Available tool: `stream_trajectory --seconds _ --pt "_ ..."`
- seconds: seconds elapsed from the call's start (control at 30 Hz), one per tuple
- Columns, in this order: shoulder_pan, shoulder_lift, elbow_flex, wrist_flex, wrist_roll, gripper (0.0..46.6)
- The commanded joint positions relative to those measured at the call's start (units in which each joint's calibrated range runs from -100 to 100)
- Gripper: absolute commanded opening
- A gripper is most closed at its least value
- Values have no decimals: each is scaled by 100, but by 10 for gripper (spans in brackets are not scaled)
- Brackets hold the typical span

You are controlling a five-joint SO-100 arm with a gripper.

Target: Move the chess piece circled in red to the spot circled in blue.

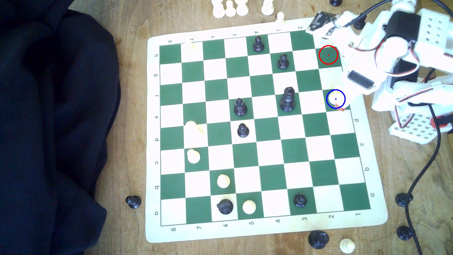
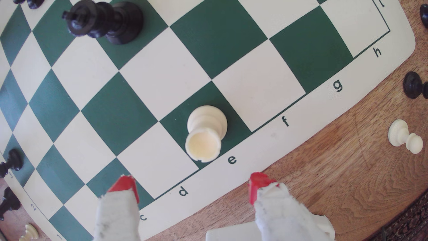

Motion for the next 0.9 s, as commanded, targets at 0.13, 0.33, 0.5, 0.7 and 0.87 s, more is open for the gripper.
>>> stream_trajectory --seconds 0.13,0.33,0.5,0.7,0.87 --pt "-420 -198 -763 519 205 229" --pt "-1374 -665 -373 -726 303 87" --pt "-1617 -1115 616 -2708 156 3" --pt "-1648 -1794 2084 -5509 425 2" --pt "-1570 -1964 2528 -7769 947 2"
